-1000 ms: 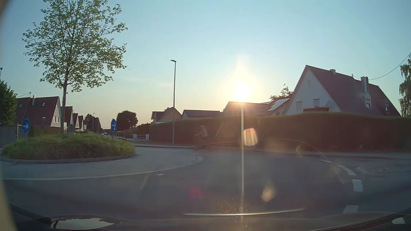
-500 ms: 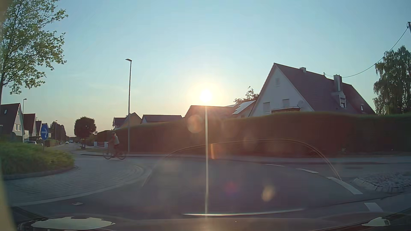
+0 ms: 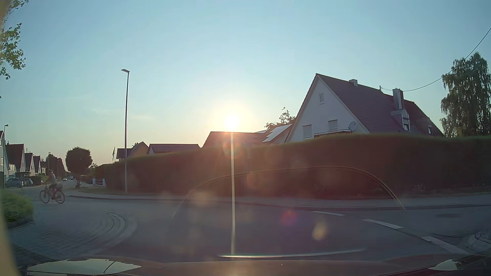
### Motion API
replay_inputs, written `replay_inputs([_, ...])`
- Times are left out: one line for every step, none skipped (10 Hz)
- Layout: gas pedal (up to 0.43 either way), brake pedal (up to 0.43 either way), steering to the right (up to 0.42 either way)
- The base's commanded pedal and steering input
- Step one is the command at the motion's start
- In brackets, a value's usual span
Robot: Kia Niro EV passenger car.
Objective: Follow the waypoints while adhering to traffic rules and regulations
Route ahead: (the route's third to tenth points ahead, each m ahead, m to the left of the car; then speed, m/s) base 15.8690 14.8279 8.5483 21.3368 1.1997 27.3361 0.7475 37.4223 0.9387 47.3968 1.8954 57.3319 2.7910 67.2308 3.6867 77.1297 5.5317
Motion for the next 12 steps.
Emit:
replay_inputs([0.150,0.018,-0.109])
replay_inputs([0.150,0.018,-0.144])
replay_inputs([0.130,0.018,-0.187])
replay_inputs([0.098,0.018,-0.232])
replay_inputs([0.098,0.018,-0.277])
replay_inputs([0.098,0.018,-0.312])
replay_inputs([0.098,0.018,-0.338])
replay_inputs([0.098,0.012,-0.374])
replay_inputs([0.098,0.018,-0.388])
replay_inputs([0.098,0.018,-0.394])
replay_inputs([0.098,0.018,-0.399])
replay_inputs([0.110,0.018,-0.403])
